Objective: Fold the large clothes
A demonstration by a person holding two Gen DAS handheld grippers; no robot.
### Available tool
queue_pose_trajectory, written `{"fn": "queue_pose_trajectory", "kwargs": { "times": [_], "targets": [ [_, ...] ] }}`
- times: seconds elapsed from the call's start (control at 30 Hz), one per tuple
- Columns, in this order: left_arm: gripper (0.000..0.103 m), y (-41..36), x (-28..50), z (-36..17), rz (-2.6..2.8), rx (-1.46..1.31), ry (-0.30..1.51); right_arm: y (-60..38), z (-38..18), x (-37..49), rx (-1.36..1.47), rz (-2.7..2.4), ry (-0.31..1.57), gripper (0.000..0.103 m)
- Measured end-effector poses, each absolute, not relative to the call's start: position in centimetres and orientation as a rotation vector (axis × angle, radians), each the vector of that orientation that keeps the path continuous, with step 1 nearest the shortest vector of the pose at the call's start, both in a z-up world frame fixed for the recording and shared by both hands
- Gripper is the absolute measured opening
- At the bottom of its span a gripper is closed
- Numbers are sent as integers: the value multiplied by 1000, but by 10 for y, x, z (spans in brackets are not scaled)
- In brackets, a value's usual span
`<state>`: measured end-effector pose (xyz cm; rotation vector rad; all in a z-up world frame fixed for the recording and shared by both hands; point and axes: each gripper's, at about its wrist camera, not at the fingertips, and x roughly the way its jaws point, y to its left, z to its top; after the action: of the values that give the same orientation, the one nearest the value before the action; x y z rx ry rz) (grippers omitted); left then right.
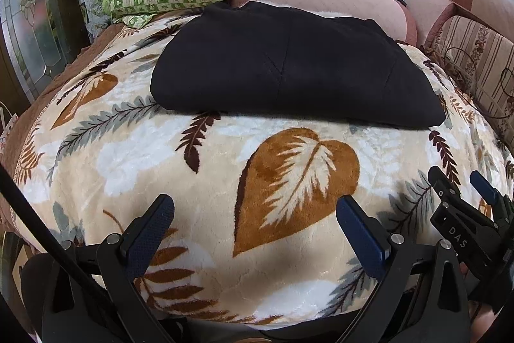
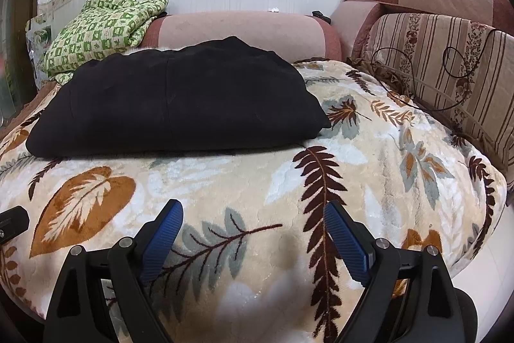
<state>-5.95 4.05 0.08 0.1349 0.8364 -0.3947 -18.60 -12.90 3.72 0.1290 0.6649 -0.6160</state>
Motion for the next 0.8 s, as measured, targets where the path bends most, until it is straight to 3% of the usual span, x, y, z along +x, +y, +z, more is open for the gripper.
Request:
{"fn": "queue_pose_trajectory", "kwargs": {
  "times": [0.8],
  "targets": [
    [100,41,-60,-3,-404,148,859,-127,35,-184,112,-608,678,94]
  ]
}}
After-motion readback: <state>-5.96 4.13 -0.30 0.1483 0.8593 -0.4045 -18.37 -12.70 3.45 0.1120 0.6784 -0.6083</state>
